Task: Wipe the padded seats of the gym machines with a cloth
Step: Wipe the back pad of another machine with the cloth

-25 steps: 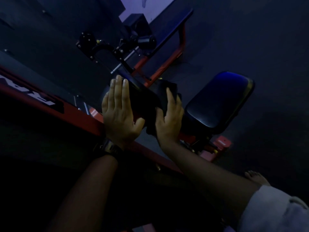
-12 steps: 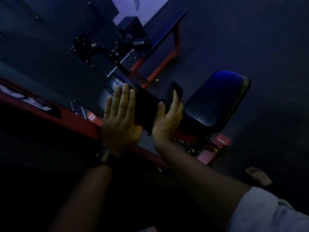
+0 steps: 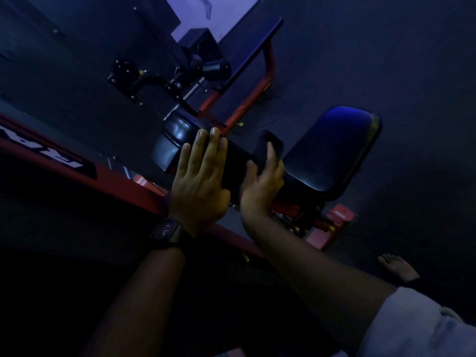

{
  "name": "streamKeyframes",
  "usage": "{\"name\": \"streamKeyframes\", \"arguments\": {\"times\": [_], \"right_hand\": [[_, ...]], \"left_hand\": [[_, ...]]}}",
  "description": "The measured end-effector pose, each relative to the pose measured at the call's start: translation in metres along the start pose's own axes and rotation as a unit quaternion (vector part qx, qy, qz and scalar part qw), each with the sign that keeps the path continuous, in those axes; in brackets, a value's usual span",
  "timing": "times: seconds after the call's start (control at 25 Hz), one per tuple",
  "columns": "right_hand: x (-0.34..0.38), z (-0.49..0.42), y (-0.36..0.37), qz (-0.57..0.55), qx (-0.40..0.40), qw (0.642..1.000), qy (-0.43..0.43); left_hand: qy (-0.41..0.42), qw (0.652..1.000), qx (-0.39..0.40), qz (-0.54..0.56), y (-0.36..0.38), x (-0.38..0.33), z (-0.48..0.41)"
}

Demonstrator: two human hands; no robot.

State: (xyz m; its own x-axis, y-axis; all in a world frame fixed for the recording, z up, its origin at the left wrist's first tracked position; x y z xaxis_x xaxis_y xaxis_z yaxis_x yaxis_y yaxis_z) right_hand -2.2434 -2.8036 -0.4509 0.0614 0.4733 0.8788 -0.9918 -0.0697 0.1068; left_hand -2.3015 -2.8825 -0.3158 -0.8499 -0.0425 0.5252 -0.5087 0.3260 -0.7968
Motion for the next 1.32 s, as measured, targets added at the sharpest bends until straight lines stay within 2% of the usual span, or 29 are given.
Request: {"name": "streamKeyframes", "arguments": {"times": [0.04, 0.08, 0.12, 0.2, 0.28, 0.32, 0.44, 0.6, 0.76, 0.92, 1.08, 1.16, 1.24, 1.32], "right_hand": [[0.001, -0.006, 0.003, 0.007, 0.005, 1.0, -0.01], [-0.005, -0.015, 0.005, 0.007, 0.011, 1.0, 0.026], [-0.015, -0.023, 0.004, -0.006, 0.007, 0.994, 0.107], [-0.042, -0.027, 0.005, -0.061, 0.013, 0.959, 0.275], [-0.049, -0.02, 0.01, -0.105, 0.04, 0.936, 0.334], [-0.043, -0.017, 0.014, -0.116, 0.051, 0.935, 0.33], [-0.046, -0.031, 0.016, -0.112, 0.016, 0.926, 0.361], [-0.061, -0.03, 0.021, -0.14, 0.051, 0.899, 0.412], [-0.077, -0.064, 0.018, -0.105, -0.01, 0.901, 0.421], [-0.069, -0.039, 0.019, -0.135, 0.042, 0.904, 0.402], [-0.085, -0.067, 0.007, -0.114, -0.007, 0.9, 0.42], [-0.083, -0.062, 0.005, -0.141, 0.002, 0.893, 0.428], [-0.084, -0.058, 0.005, -0.11, 0.029, 0.912, 0.394], [-0.089, -0.074, -0.012, -0.061, 0.001, 0.931, 0.359]], "left_hand": [[0.008, 1.0, 0.0, -0.012, -0.001, -0.003, 0.0], [0.017, 1.0, 0.014, -0.018, -0.002, -0.005, -0.001], [0.037, 0.999, 0.02, -0.029, -0.002, -0.009, -0.001], [0.089, 0.993, 0.062, -0.046, 0.006, -0.019, 0.0], [0.121, 0.986, 0.092, -0.067, 0.015, -0.023, 0.001], [0.123, 0.985, 0.092, -0.084, 0.017, -0.024, 0.001], [0.132, 0.981, 0.101, -0.1, 0.018, -0.025, 0.0], [0.136, 0.978, 0.104, -0.116, 0.018, -0.025, 0.0], [0.156, 0.975, 0.097, -0.126, 0.024, -0.031, -0.005], [0.136, 0.977, 0.091, -0.133, 0.028, -0.03, -0.009], [0.139, 0.978, 0.085, -0.127, 0.028, -0.033, -0.009], [0.132, 0.978, 0.091, -0.13, 0.028, -0.033, -0.009], [0.126, 0.979, 0.093, -0.134, 0.031, -0.032, -0.009], [0.126, 0.979, 0.091, -0.128, 0.029, -0.033, -0.01]]}}
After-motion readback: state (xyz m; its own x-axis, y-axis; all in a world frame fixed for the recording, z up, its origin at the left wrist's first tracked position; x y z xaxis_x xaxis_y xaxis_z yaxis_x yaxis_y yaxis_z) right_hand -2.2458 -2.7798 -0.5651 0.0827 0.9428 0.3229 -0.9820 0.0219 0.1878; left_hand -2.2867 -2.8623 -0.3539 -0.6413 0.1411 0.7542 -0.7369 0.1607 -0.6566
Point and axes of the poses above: each hand's wrist, its own z-axis away from the middle knuckle, its own y-axis out of the palm, x = y × z, the point moved 9 cm from there along -z, towards the middle knuckle, and after that the axes turned 14 degrees about y, right-handed, at the moved point
